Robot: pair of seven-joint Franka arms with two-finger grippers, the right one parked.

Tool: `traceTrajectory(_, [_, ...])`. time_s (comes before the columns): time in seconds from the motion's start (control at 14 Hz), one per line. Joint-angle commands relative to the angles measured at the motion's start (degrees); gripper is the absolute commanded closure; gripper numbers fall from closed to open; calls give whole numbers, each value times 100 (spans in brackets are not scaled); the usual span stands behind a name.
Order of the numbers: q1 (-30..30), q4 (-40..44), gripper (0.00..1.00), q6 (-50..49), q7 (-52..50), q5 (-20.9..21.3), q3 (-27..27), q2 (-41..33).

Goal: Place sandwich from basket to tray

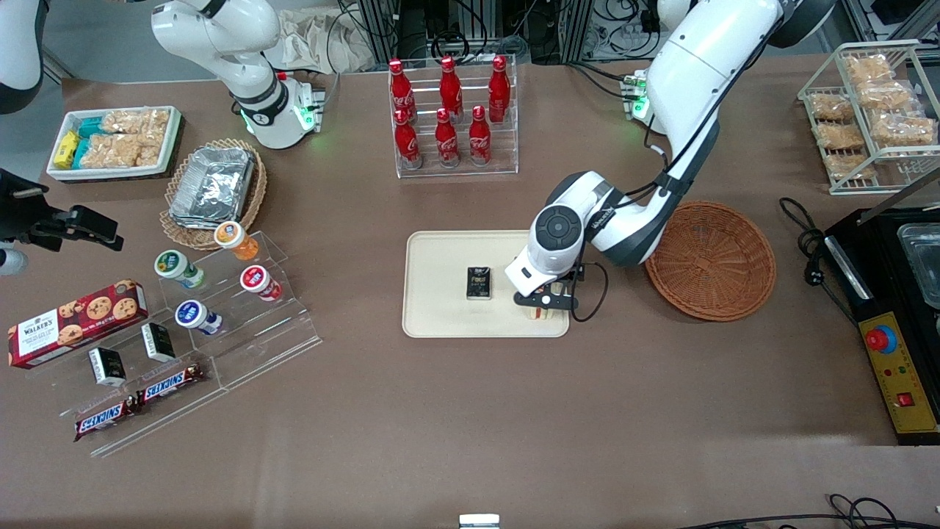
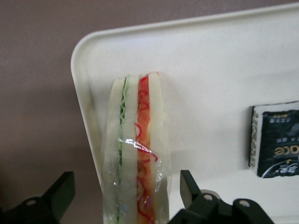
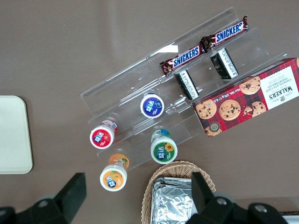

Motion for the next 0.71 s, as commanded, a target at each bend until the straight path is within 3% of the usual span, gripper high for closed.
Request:
traceTrajectory(0.0, [-11,368,0,-398,-123,29,12,-158])
traceTrajectory(0.36, [321,1335,0,-1567,-702,-77,21,-834])
traceTrajectory(0.64, [630,1460,0,-2077,-843,-446,143,-1686])
